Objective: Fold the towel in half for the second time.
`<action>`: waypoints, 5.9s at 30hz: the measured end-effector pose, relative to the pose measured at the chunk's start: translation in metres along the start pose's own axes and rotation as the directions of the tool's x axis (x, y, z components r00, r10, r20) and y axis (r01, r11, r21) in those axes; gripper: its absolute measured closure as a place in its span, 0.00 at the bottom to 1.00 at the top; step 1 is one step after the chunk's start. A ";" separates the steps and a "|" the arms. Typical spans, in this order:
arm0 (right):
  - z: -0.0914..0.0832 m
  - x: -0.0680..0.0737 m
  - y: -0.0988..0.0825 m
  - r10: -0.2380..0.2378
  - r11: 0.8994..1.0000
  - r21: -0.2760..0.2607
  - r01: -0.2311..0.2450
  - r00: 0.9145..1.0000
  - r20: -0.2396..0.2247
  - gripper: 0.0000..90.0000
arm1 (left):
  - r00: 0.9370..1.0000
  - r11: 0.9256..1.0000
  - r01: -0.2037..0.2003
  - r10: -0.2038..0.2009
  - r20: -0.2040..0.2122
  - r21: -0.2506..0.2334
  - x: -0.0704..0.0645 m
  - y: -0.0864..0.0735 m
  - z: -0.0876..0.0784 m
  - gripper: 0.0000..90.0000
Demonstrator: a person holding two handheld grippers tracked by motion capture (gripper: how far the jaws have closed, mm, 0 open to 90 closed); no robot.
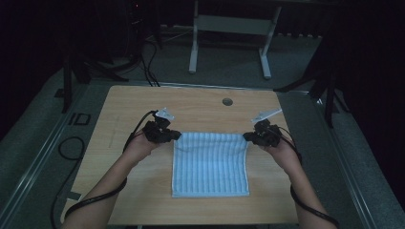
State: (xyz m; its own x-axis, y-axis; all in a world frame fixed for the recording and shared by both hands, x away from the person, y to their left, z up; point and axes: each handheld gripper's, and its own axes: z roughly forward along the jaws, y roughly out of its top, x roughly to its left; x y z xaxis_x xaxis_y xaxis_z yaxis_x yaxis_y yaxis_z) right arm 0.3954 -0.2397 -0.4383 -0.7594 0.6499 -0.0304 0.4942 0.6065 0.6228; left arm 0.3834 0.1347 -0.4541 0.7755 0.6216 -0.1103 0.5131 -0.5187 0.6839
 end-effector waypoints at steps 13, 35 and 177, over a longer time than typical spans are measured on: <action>-0.043 0.044 -0.043 -0.072 0.993 -0.092 0.068 0.996 -0.045 0.96 | 0.994 0.995 -0.082 0.086 0.068 -0.049 -0.051 -0.033 -0.031 0.95; -0.033 0.079 -0.096 -0.021 0.999 -0.040 0.016 0.990 -0.138 0.79 | 0.982 0.990 -0.114 0.101 0.158 0.080 -0.083 -0.075 -0.005 0.63; 0.008 -0.002 -0.150 0.194 0.956 -0.235 -0.173 0.979 0.069 0.15 | 0.985 0.990 0.118 -0.127 -0.121 -0.077 0.006 -0.169 -0.018 0.01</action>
State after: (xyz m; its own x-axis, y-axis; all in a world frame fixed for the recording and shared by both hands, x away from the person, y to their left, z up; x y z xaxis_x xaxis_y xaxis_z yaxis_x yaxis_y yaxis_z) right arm 0.3261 -0.3287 -0.5378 -0.6180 0.7853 0.0368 0.5042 0.3600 0.7850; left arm 0.2943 0.2370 -0.5571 0.6539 0.7488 -0.1084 0.5712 -0.3946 0.7197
